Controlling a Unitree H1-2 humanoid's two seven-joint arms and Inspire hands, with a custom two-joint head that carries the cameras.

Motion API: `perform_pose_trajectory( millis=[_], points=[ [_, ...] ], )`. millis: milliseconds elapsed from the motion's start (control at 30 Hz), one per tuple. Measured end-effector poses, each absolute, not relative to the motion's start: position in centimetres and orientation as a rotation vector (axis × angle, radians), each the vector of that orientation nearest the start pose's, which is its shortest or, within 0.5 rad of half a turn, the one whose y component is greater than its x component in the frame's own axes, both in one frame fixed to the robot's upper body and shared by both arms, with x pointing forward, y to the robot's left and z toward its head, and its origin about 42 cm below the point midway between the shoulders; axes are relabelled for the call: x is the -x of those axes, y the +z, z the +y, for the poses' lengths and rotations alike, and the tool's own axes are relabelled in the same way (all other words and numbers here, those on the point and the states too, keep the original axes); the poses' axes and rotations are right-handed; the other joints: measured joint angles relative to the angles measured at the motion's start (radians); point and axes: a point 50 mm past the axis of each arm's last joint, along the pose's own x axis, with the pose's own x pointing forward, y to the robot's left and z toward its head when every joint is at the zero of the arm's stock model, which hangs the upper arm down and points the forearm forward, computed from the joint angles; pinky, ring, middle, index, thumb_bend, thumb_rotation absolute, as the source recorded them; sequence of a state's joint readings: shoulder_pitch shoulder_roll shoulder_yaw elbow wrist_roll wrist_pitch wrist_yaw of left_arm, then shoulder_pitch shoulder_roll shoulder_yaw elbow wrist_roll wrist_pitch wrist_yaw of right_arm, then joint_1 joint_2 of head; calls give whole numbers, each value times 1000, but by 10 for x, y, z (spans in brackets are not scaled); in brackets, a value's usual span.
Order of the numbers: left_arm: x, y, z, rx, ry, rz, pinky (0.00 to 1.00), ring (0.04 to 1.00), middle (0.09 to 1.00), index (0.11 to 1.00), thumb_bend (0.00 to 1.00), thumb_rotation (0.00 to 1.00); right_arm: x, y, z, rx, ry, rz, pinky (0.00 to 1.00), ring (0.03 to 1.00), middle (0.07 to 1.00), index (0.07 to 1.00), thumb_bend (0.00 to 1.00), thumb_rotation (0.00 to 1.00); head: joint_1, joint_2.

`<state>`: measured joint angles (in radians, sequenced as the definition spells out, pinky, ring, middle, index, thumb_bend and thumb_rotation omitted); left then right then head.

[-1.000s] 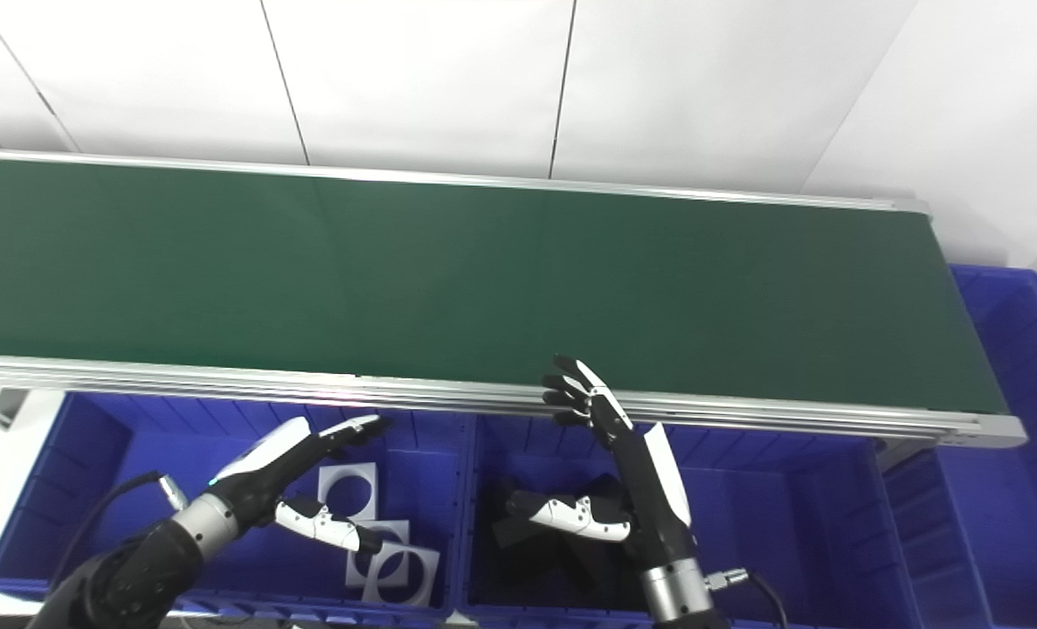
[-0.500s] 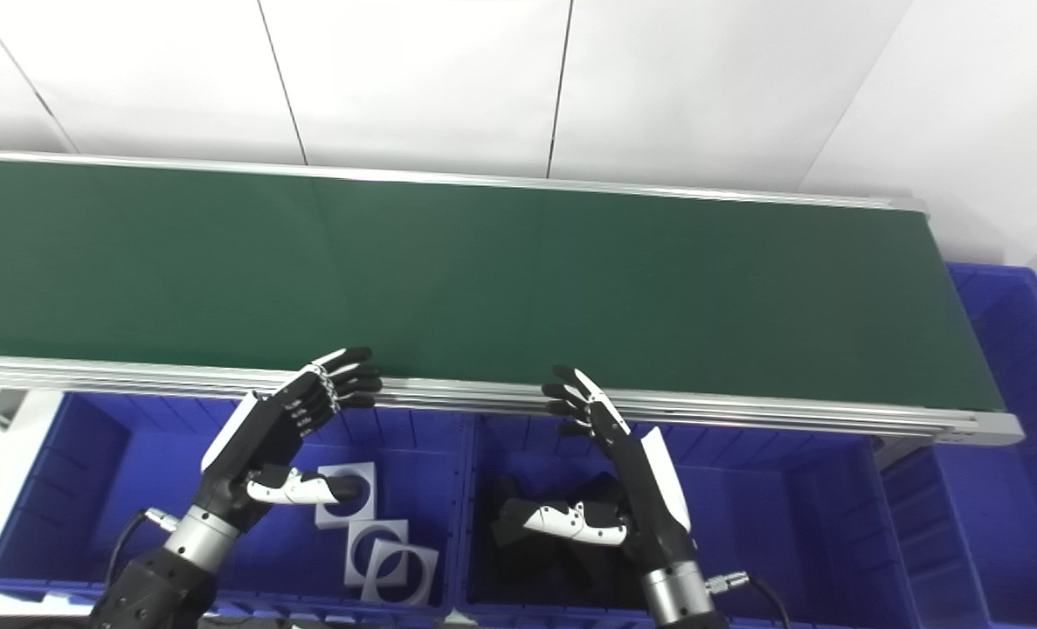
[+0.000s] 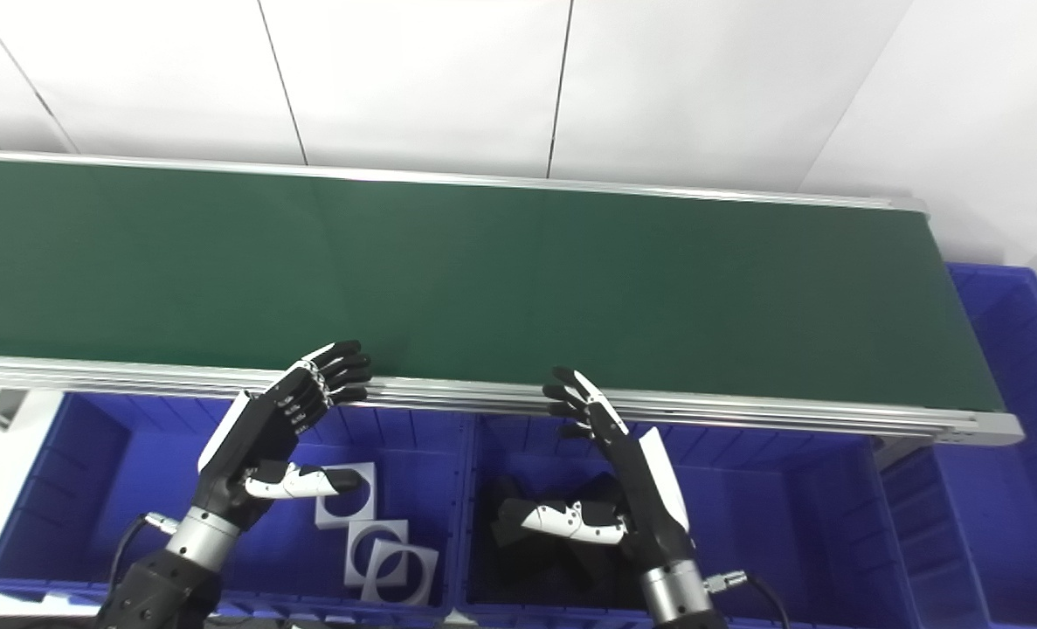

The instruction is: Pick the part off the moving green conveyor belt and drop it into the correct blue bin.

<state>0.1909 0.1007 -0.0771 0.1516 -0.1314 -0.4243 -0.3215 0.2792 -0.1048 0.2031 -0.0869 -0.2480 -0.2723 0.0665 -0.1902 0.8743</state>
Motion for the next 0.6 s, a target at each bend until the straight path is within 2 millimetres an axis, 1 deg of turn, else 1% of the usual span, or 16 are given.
perform_pose_trajectory(
  millis=[167,333,600],
  points=[
    [-203,38,223,19,-321,-86,761,814,827,829,841,211,-183,73,-193,295,275,-94,707,792,834,901,795,321,2,0],
    [-203,38,223,19,-321,-86,754,809,821,825,843,213,-183,73,-193,298,276,-94,703,790,832,901,795,340,2,0],
    [-203,38,223,12,-322,-85,745,804,816,821,845,218,-183,73,-193,300,275,-94,711,792,830,897,792,318,2,0]
  ],
)
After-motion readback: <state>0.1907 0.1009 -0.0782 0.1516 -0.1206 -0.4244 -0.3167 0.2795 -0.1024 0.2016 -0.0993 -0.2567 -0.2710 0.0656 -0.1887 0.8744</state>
